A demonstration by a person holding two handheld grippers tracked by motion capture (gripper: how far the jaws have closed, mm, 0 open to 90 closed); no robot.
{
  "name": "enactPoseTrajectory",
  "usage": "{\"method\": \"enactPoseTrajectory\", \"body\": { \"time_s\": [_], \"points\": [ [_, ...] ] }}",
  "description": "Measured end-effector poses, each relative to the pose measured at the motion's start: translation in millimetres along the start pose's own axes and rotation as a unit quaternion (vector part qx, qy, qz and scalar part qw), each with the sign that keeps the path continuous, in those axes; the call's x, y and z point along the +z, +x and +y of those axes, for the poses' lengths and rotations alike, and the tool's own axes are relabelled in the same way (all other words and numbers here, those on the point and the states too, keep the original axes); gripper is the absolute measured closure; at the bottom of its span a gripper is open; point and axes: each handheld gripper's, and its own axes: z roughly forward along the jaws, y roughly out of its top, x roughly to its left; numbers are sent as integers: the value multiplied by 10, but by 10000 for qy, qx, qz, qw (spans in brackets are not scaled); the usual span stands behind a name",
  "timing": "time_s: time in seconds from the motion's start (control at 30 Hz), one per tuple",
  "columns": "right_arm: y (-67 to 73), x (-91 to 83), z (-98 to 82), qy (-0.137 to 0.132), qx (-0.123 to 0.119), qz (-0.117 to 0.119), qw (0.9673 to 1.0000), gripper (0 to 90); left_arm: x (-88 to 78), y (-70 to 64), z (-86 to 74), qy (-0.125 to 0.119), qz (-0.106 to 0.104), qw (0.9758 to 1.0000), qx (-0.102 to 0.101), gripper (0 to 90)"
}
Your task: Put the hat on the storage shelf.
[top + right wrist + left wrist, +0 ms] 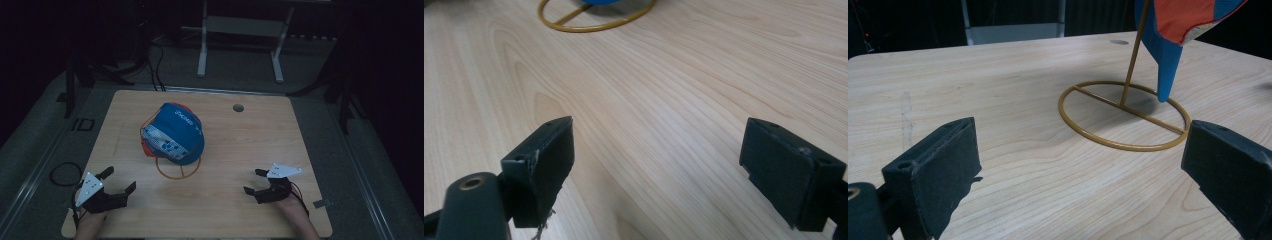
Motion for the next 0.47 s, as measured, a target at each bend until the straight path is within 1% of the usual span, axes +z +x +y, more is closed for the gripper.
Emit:
{"method": "enactPoseTrajectory", "body": {
  "time_s": [0.07, 0.13, 0.2, 0.33, 0.47],
  "points": [
    [-40, -52, -24, -43, 46, -68, 10000, 143, 3, 0, -2, 13, -16, 10000, 18, 26],
    [-74, -96, -43, -48, 54, -165, 9998, 143, 2, -5, -6, -7, -15, 10000, 86, 26],
    [-115, -121, -65, -60, 113, -232, 9996, 143, 6, -9, -7, -5, -18, 10000, 76, 26],
    [-161, -136, -94, -88, 193, -299, 9993, 143, 10, -7, -7, -7, -28, 10000, 67, 26],
    [-162, -124, -98, -55, 180, -326, 9993, 143, 6, -4, -8, -9, -38, 10000, 76, 26]
  ]
}}
